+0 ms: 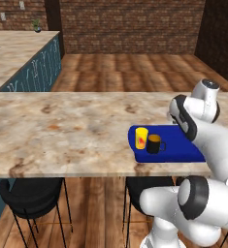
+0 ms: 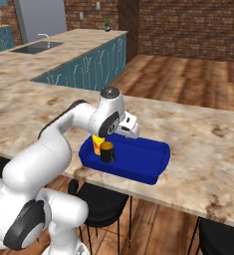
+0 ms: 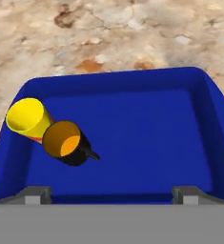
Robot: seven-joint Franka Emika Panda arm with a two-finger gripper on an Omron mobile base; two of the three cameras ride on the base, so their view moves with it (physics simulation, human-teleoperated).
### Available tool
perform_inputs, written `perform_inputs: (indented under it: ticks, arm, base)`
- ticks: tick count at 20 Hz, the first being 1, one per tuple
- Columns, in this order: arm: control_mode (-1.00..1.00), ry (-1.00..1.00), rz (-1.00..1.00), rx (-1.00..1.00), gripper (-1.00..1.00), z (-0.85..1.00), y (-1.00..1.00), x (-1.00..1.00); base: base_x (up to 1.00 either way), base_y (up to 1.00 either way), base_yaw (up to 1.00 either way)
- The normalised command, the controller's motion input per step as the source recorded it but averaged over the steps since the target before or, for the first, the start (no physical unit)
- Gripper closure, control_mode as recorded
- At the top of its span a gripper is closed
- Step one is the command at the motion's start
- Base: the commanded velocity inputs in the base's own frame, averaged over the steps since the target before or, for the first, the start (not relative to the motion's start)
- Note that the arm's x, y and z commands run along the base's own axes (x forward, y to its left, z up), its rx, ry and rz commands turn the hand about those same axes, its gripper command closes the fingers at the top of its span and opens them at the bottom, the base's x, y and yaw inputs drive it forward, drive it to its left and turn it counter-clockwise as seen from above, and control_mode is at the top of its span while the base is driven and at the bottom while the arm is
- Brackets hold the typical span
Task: There is a tray on the dining counter. Grab the cup, mug, and pitcher and place them on the tray. The pitcher may be placed next to the tray if it cannot fit the tray.
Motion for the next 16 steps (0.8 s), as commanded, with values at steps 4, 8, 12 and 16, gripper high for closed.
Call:
perform_inputs:
  ticks: [4,8,12,16]
  arm:
    - [-1.00,0.09,-0.31,-0.08,-1.00,0.26,0.00,-0.15]
    - [-1.00,-0.05,-0.02,-0.11,-1.00,0.21,0.00,-0.41]
    - [-1.00,-0.01,0.01,-0.04,-1.00,0.19,0.00,-0.74]
    - [-1.00,-0.01,0.01,-0.01,-1.00,0.29,0.11,-0.75]
  base:
    - [0.00,0.00,0.00]
    - [0.00,0.00,0.00]
    - [0.00,0.00,0.00]
    - [0.00,0.00,0.00]
